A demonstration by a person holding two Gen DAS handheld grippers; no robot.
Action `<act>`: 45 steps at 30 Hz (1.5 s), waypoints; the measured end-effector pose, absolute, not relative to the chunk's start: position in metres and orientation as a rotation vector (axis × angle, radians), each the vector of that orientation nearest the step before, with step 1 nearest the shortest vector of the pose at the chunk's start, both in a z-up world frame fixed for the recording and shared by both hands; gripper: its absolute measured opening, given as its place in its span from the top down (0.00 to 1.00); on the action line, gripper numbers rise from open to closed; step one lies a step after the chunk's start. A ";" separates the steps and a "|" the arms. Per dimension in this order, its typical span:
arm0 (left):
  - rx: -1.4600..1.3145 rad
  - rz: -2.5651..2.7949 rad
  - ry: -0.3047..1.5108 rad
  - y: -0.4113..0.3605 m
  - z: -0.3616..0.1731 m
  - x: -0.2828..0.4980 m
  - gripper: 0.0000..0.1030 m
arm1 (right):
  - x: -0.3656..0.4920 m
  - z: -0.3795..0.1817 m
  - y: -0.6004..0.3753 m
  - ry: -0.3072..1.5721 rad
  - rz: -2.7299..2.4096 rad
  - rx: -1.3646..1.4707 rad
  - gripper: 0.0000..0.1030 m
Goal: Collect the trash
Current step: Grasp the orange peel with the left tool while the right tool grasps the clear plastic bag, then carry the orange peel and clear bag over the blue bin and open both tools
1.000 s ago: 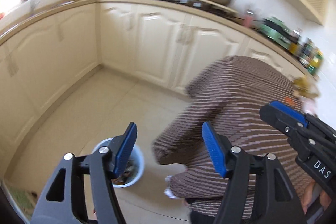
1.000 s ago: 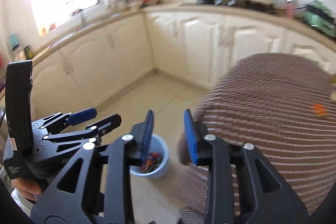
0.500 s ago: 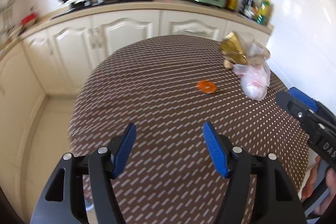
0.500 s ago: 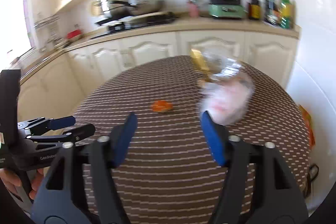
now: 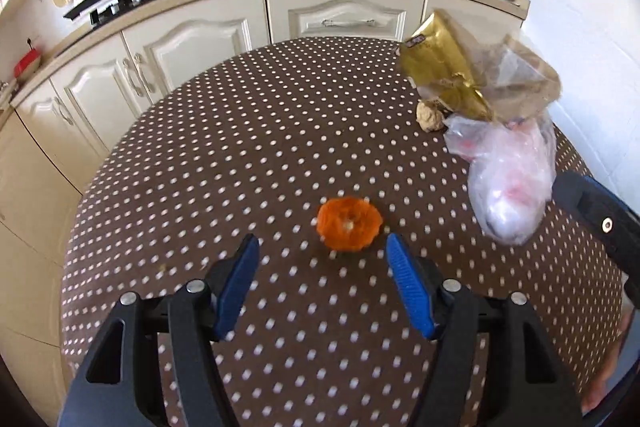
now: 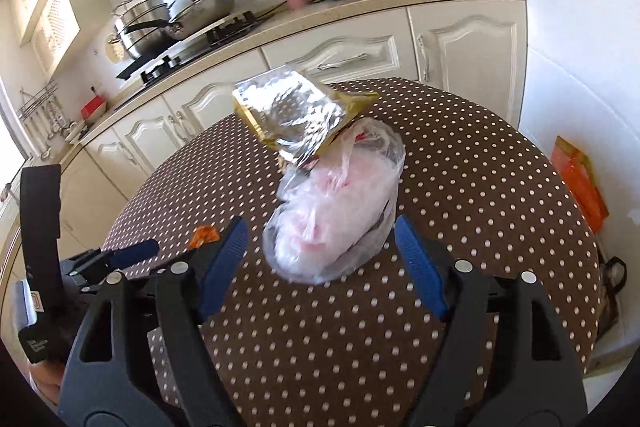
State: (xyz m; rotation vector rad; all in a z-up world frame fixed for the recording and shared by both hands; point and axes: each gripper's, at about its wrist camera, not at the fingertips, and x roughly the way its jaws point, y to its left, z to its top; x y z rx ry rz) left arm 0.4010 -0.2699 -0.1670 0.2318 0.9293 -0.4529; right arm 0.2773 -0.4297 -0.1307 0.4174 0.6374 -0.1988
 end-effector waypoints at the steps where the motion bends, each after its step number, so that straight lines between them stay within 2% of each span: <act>1: 0.226 -0.460 0.936 -0.271 -0.168 0.404 0.37 | 0.282 -0.132 -0.431 0.648 -0.210 0.416 0.24; 4: 0.214 -0.494 0.973 -0.282 -0.177 0.413 0.40 | 0.295 -0.138 -0.434 0.678 -0.214 0.417 0.24; 5: 0.224 -0.482 0.968 -0.283 -0.179 0.414 0.51 | 0.298 -0.140 -0.435 0.687 -0.221 0.414 0.24; 7: 0.253 -0.470 0.935 -0.284 -0.180 0.410 0.64 | 0.306 -0.146 -0.437 0.718 -0.234 0.404 0.24; 10: 0.214 -0.499 0.947 -0.276 -0.179 0.411 0.64 | 0.312 -0.156 -0.438 0.746 -0.213 0.413 0.26; 11: 0.209 -0.503 0.948 -0.274 -0.178 0.410 0.64 | 0.314 -0.159 -0.439 0.760 -0.199 0.426 0.39; 12: 0.205 -0.506 0.949 -0.270 -0.178 0.409 0.64 | 0.315 -0.160 -0.441 0.761 -0.177 0.441 0.45; 13: 0.196 -0.513 0.950 -0.266 -0.177 0.407 0.64 | 0.314 -0.160 -0.441 0.759 -0.169 0.446 0.46; 15: 0.164 -0.530 0.958 -0.256 -0.176 0.403 0.64 | 0.312 -0.160 -0.439 0.761 -0.160 0.441 0.56; 18: 0.144 -0.534 0.948 -0.240 -0.171 0.393 0.64 | 0.298 -0.156 -0.432 0.738 -0.169 0.427 0.61; 30: 0.026 -0.566 0.853 -0.146 -0.133 0.338 0.64 | 0.207 -0.120 -0.377 0.580 -0.125 0.407 0.63; 38: -0.067 -0.456 0.783 -0.027 -0.115 0.308 0.64 | 0.239 -0.094 -0.245 0.596 0.139 0.280 0.63; 45: -0.194 -0.278 0.764 0.105 -0.123 0.286 0.64 | 0.276 -0.099 -0.115 0.646 0.366 0.182 0.63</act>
